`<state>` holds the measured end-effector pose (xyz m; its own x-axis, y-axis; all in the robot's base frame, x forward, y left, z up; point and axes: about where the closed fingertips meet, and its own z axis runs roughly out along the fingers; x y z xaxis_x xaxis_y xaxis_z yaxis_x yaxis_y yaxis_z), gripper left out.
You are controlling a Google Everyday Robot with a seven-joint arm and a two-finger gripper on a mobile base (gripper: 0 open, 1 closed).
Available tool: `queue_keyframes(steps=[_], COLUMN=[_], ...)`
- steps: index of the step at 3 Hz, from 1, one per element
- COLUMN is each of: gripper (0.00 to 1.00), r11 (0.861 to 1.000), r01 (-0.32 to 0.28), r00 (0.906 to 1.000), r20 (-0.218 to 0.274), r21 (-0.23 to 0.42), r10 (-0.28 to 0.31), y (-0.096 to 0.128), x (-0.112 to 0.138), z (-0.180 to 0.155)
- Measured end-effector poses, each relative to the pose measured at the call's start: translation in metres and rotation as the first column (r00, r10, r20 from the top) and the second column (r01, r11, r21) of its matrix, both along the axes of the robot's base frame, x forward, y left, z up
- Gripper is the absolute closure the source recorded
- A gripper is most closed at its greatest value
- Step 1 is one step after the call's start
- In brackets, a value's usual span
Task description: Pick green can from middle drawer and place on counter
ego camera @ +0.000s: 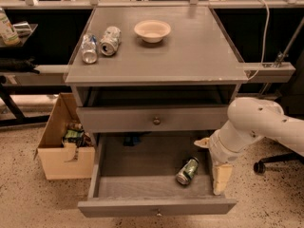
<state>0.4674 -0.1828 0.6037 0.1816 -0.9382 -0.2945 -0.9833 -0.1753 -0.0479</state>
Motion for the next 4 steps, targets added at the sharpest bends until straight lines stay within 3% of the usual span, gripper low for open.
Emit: queue_keyframes(steps=[1, 2, 3, 4], gripper=[0.0, 0.0, 0.0, 0.0], r11=[1.0, 0.998, 0.998, 0.999], r01=[0.024, 0.044, 0.044, 0.008], r00=[0.9997, 0.9983, 0.9983, 0.9997], r20=[0.002, -0.039, -0.039, -0.023], r21=[0.013, 0.04, 0.04, 0.049], r10=[-0.024, -0.042, -0.042, -0.006], y=[0.0, 0.003, 0.003, 0.0], x=[0.012, 0.023, 0.023, 0.031], z=[-0.026, -0.068, -0.068, -0.082])
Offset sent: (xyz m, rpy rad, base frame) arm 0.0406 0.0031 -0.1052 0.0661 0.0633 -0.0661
